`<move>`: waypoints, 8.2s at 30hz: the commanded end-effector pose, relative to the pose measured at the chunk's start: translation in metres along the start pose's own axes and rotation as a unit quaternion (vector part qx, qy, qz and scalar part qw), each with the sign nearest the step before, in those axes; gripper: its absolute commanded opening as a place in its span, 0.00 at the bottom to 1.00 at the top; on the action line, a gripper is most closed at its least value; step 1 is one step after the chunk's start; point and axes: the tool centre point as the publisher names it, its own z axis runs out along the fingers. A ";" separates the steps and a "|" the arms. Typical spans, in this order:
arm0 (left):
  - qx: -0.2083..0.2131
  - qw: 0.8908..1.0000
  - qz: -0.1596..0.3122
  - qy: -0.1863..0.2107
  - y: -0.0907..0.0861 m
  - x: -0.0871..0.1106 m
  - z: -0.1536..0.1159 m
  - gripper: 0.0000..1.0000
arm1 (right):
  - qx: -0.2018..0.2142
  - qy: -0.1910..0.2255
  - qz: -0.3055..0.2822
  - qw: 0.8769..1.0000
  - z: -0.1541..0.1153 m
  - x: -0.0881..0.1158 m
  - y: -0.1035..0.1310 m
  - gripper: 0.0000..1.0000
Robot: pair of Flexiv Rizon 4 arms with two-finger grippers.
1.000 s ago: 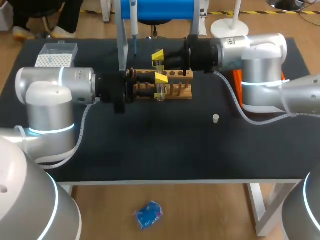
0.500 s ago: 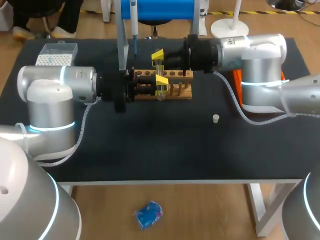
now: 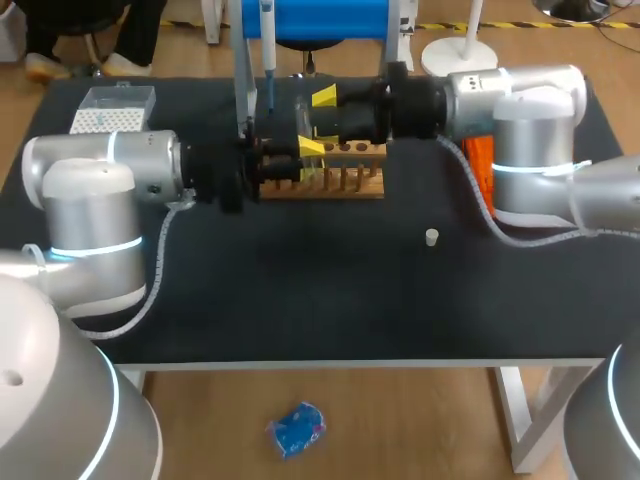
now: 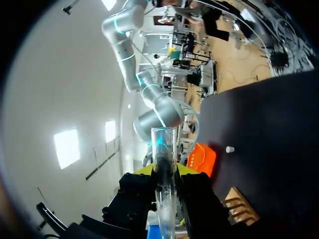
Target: Invert the test tube, pick up the pipette, mount the tip to pipette, aspirate from beaker and dispense into the tube, eject the tip, return the pipette, and cap with the stopper.
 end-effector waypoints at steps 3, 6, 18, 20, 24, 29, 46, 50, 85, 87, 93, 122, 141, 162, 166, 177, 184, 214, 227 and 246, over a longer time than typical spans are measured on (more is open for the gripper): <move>-0.009 0.994 -0.107 0.030 0.000 -0.020 -0.012 0.00 | 0.011 -0.041 -0.153 0.987 -0.032 0.020 -0.001 1.00; -0.004 0.979 -0.200 0.048 0.003 -0.023 -0.015 0.00 | 0.047 -0.056 -0.248 0.966 -0.046 0.020 -0.002 1.00; -0.017 0.961 -0.263 0.080 0.022 -0.027 -0.020 0.00 | 0.103 -0.073 -0.380 0.916 -0.064 0.014 -0.006 1.00; -0.017 0.961 -0.263 0.080 0.022 -0.027 -0.020 0.00 | 0.103 -0.073 -0.380 0.916 -0.064 0.014 -0.006 1.00; -0.017 0.961 -0.263 0.080 0.022 -0.027 -0.020 0.00 | 0.124 -0.094 -0.413 0.897 -0.064 0.008 -0.006 1.00; -0.003 0.938 -0.338 0.072 0.027 -0.037 -0.013 0.00 | 0.168 -0.138 -0.498 0.839 -0.070 -0.012 -0.005 1.00; 0.006 0.825 -0.563 0.047 0.064 -0.048 0.026 0.00 | 0.305 -0.211 -0.684 0.628 -0.107 -0.056 -0.007 1.00; 0.006 0.825 -0.563 0.047 0.064 -0.048 0.026 0.00 | 0.305 -0.211 -0.684 0.628 -0.107 -0.056 -0.007 1.00; 0.066 0.803 -0.590 0.047 0.118 -0.044 0.054 0.00 | 0.251 -0.199 -0.627 0.710 -0.120 -0.131 0.017 1.00; 0.067 0.803 -0.590 0.046 0.121 -0.041 0.055 0.00 | 0.245 -0.197 -0.633 0.708 -0.118 -0.133 0.018 1.00; 0.067 0.804 -0.589 0.049 0.129 -0.033 0.056 0.00 | 0.245 -0.197 -0.633 0.708 -0.118 -0.133 0.018 1.00; 0.062 0.802 -0.592 0.059 0.158 -0.008 0.052 0.00 | 0.245 -0.197 -0.633 0.708 -0.118 -0.133 0.018 1.00; 0.061 0.806 -0.585 0.069 0.164 -0.002 0.056 0.00 | 0.245 -0.197 -0.633 0.708 -0.118 -0.133 0.018 1.00; 0.052 0.798 -0.595 0.081 0.169 0.013 0.056 0.00 | 0.245 -0.197 -0.633 0.708 -0.118 -0.133 0.018 1.00; 0.054 0.795 -0.598 0.082 0.170 0.017 0.057 0.00 | 0.245 -0.197 -0.633 0.708 -0.118 -0.133 0.018 1.00; 0.055 0.789 -0.606 0.086 0.173 0.028 0.058 0.00 | 0.245 -0.197 -0.633 0.708 -0.118 -0.133 0.018 1.00; 0.053 0.785 -0.611 0.088 0.176 0.038 0.057 0.00 | 0.245 -0.197 -0.633 0.708 -0.118 -0.133 0.018 1.00; 0.022 0.766 -0.633 0.111 0.183 0.066 0.052 0.00 | 0.245 -0.197 -0.633 0.708 -0.118 -0.133 0.018 1.00; 0.013 0.764 -0.634 0.123 0.183 0.072 0.052 0.00 | 0.245 -0.197 -0.633 0.708 -0.118 -0.133 0.018 1.00; -0.045 0.767 -0.631 0.107 0.186 0.054 0.014 1.00 | 0.245 -0.197 -0.633 0.708 -0.118 -0.133 0.018 1.00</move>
